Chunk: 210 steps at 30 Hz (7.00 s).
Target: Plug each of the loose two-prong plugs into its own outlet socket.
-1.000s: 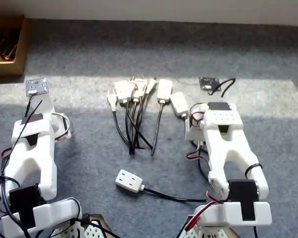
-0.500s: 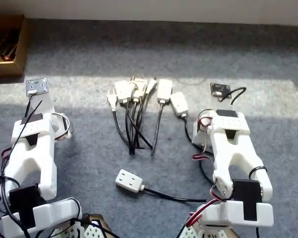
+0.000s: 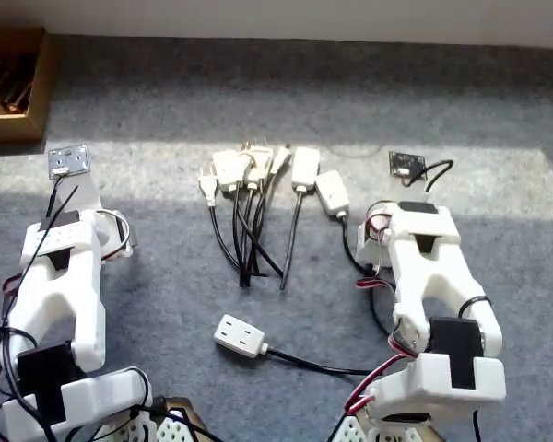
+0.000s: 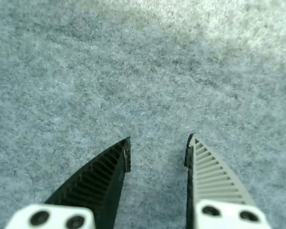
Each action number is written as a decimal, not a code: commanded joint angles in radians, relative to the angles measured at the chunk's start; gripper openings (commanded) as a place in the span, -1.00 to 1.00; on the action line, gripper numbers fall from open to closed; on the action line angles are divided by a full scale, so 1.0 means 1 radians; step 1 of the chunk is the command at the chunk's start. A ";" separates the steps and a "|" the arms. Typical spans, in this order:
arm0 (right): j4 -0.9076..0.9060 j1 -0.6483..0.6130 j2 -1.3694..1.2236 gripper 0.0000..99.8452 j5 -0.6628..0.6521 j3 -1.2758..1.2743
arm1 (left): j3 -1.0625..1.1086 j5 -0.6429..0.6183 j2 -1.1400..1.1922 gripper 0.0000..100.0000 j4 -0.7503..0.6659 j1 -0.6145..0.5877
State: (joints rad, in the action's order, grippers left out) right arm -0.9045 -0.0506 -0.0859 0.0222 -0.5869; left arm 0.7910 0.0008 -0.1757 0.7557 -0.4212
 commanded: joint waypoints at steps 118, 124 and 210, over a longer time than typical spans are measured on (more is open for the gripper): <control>0.590 -0.653 1.000 -0.99 -0.308 -0.601 | -0.414 0.043 -0.349 0.17 0.224 0.240; 0.590 -0.654 0.998 -0.99 -0.305 -0.599 | 0.154 0.038 -0.871 0.17 -0.092 0.262; 0.008 -0.757 1.234 -0.99 -0.164 -0.610 | 0.446 -0.123 -0.918 0.17 -0.192 0.159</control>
State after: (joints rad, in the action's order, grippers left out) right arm -0.9536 -0.7764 1.1400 -0.1619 -1.1838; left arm 1.2513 -0.0806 -1.0902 0.5838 -0.2248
